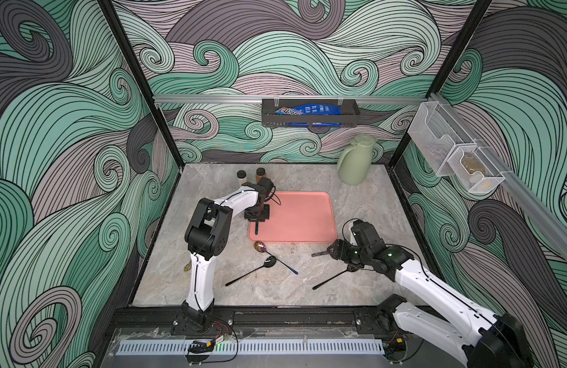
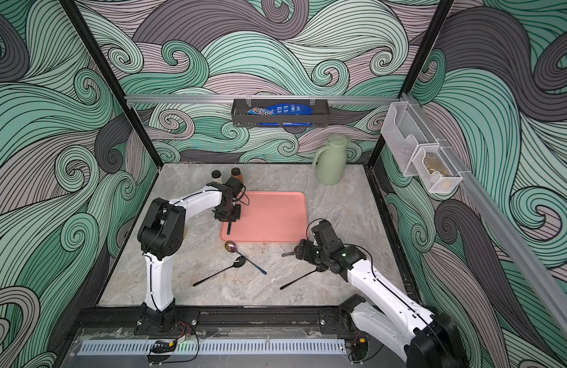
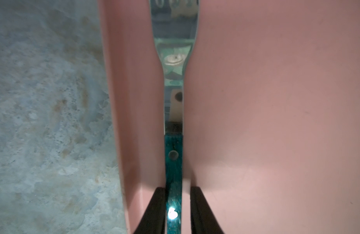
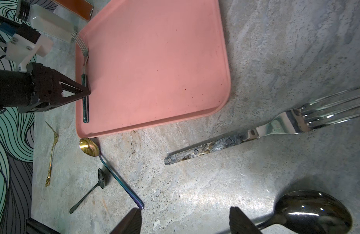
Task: Set the spoon and fork side by side
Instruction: Place the fork on the tray.
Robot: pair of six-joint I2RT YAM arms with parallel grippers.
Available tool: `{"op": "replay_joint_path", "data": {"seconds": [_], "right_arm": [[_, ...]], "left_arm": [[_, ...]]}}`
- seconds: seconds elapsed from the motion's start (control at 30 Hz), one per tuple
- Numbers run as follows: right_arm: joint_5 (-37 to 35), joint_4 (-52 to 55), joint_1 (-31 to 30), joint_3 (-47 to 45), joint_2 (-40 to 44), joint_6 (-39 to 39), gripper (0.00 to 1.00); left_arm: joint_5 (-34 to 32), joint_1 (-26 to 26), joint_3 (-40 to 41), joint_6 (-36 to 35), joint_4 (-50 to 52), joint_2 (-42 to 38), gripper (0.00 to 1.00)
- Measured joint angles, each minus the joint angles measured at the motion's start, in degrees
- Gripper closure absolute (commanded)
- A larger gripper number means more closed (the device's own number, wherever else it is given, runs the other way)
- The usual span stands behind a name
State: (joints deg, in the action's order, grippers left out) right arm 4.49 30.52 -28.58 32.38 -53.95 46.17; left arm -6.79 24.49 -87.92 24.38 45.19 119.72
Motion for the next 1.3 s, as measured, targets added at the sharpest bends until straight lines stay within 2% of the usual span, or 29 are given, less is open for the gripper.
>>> {"op": "replay_joint_path", "data": {"seconds": [0.27,0.63,0.7,0.97,1.13,1.3], "right_arm": [[-0.02,1.09,0.0,0.0,0.87,0.57,0.26],[-0.02,0.94,0.0,0.0,0.85,0.61,0.3],[0.0,0.94,0.0,0.0,0.81,0.59,0.3],[-0.02,0.94,0.0,0.0,0.72,0.55,0.26],[-0.37,0.98,0.0,0.0,0.96,0.55,0.23],[-0.57,0.98,0.0,0.0,1.38,0.61,0.23]], "left_arm": [[0.59,-0.02,-0.09,0.02,-0.11,0.2,0.87],[0.66,0.07,0.55,0.07,-0.79,-0.15,0.87],[0.66,0.09,0.66,0.07,-0.87,-0.2,0.82],[-0.74,0.66,0.87,0.24,0.2,-1.42,0.49],[-4.48,3.39,1.86,0.26,2.08,-7.76,0.45],[-5.66,6.64,5.73,0.63,2.64,-19.47,0.43]]}}
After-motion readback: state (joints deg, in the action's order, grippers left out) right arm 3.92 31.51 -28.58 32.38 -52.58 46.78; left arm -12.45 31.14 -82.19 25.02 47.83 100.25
